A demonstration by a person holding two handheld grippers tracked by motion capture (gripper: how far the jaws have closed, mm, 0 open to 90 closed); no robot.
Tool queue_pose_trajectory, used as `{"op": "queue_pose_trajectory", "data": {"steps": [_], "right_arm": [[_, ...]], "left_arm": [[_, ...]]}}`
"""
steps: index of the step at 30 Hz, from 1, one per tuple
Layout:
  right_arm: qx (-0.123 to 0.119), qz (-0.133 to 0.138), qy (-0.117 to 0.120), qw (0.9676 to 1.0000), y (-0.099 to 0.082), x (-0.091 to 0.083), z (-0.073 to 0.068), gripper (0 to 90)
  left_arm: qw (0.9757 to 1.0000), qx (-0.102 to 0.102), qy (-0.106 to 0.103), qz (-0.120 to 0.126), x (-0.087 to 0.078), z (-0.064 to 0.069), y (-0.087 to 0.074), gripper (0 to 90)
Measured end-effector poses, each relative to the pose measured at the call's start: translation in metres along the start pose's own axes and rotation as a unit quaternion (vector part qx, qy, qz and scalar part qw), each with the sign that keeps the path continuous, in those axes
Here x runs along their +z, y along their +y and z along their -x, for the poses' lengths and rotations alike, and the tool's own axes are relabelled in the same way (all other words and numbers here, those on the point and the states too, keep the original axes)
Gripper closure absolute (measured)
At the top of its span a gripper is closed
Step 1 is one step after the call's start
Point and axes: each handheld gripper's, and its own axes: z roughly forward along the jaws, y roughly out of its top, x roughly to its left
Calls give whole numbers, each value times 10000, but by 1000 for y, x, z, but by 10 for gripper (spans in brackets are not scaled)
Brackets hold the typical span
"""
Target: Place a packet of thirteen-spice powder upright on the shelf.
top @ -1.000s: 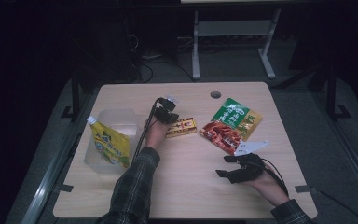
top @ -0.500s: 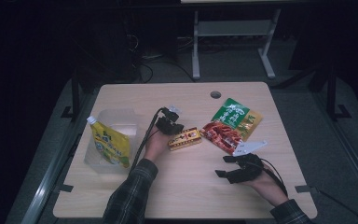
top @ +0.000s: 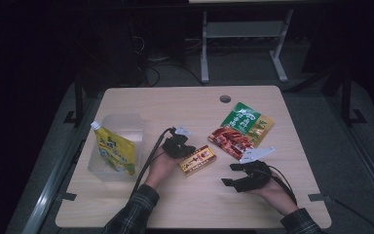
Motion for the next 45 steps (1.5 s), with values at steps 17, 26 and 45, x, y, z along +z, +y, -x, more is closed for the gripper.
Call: {"op": "queue_pose_trajectory", "data": {"steps": [17, 26, 45], "right_arm": [[81, 73, -102, 9999, -6, -9, 6, 341], [91, 34, -171, 9998, -10, -11, 7, 336], [142, -50, -309, 9994, -16, -13, 8, 327]], "left_arm": [[9964, 583, -610, -7, -33, 34, 3, 812], [9912, 899, -935, -257, -59, 42, -20, 409], [9864, 1436, -689, -401, -41, 51, -48, 238]]}}
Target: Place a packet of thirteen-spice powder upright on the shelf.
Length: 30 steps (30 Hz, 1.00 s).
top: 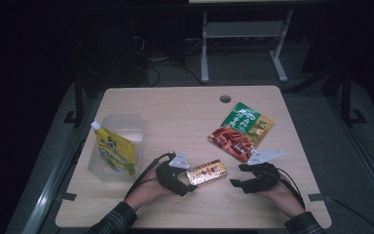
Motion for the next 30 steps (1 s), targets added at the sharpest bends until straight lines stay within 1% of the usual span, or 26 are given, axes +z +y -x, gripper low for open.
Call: {"op": "queue_pose_trajectory", "data": {"steps": [3, 5, 10, 11, 12, 13, 14, 15, 16, 17, 19, 21, 24, 25, 29, 30], "right_arm": [[-41, -4, -7, 10000, 0, 0, 0, 326], [-31, 6, -10, 10000, 0, 0, 0, 325], [14, 59, -60, 10000, 1, 0, 0, 310], [29, 83, -97, 9999, 2, 0, 0, 330], [148, 98, -63, 9998, 3, 0, 0, 360], [129, 117, -63, 9998, 4, -1, 1, 393], [162, 142, -71, 9997, 5, -2, 2, 468], [97, 218, -63, 9997, 6, -2, 3, 525], [114, 243, -37, 9996, 8, -2, 4, 579], [76, 256, -51, 9996, 11, -2, 4, 641], [102, 270, -56, 9996, 14, -1, 4, 729], [68, 247, -116, 9996, 18, 2, 2, 811], [-86, 229, -129, 9996, 25, 9, 0, 889], [-138, 230, -116, 9996, 27, 12, 0, 900], [-166, 154, 6, 9997, 32, 22, 0, 900], [-227, 138, 13, 9996, 32, 24, 1, 900]], "left_arm": [[10000, 25, 36, 27, 0, 1, 0, 288], [10000, 31, 18, 18, 0, 1, 1, 310], [10000, 87, 7, -16, -1, 1, 1, 319], [10000, 88, 0, -25, -1, 1, 1, 320], [9999, 115, 8, -18, -1, 2, 1, 321], [9999, 109, 0, -15, -1, 2, 1, 321], [9999, 106, -6, -11, -2, 2, 1, 322], [10000, 93, -27, 9, -2, 1, 1, 322], [9999, 94, -47, 16, -3, 1, 1, 322], [9999, 102, -60, 19, -4, 1, 2, 323], [9999, 51, -87, 51, -6, 3, 2, 323], [9999, 107, -107, 65, -8, 3, 2, 323], [9998, 75, -124, 99, -9, 4, 2, 323], [9998, 109, -125, 88, -10, 5, 2, 323], [9997, 157, -154, 99, -12, 7, 3, 323], [9997, 151, -157, 109, -12, 8, 3, 323]]}}
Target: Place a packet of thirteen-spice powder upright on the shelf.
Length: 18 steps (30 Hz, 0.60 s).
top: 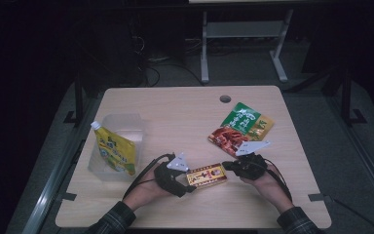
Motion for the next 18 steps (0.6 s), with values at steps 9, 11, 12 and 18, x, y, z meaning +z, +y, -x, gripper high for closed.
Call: {"op": "queue_pose_trajectory", "data": {"steps": [9, 11, 12, 18], "right_arm": [[-138, -234, 76, 9996, -1, 8, 0, 900], [-148, -268, 73, 9995, -1, 9, -1, 900], [-142, -280, 93, 9995, -2, 9, -1, 900], [-232, -328, 146, 9991, -1, 12, -3, 900]], "left_arm": [[10000, 43, -21, 74, -7, 3, 3, 323], [9999, 22, -17, 134, -9, 5, 5, 323], [9999, 43, -19, 151, -10, 5, 5, 323], [9993, 55, -19, 368, -20, 6, 10, 323]]}}
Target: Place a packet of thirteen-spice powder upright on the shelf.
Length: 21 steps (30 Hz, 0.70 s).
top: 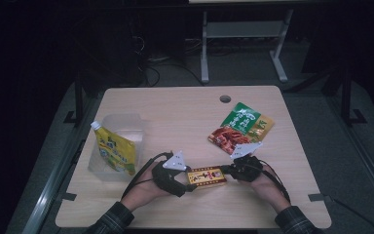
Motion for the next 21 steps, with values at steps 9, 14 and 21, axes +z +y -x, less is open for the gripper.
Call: {"op": "queue_pose_trajectory", "data": {"steps": [9, 14, 21], "right_arm": [[-107, -74, 146, 9998, 5, 7, -8, 900], [-158, -157, 245, 9995, 7, 14, -14, 900], [-255, -202, 343, 9989, 11, 21, -20, 900]], "left_arm": [[9992, -68, 5, 403, -20, -2, 9, 323], [9981, -80, -8, 604, -27, -4, 15, 324], [9968, -10, -30, 801, -28, -4, 28, 323]]}}
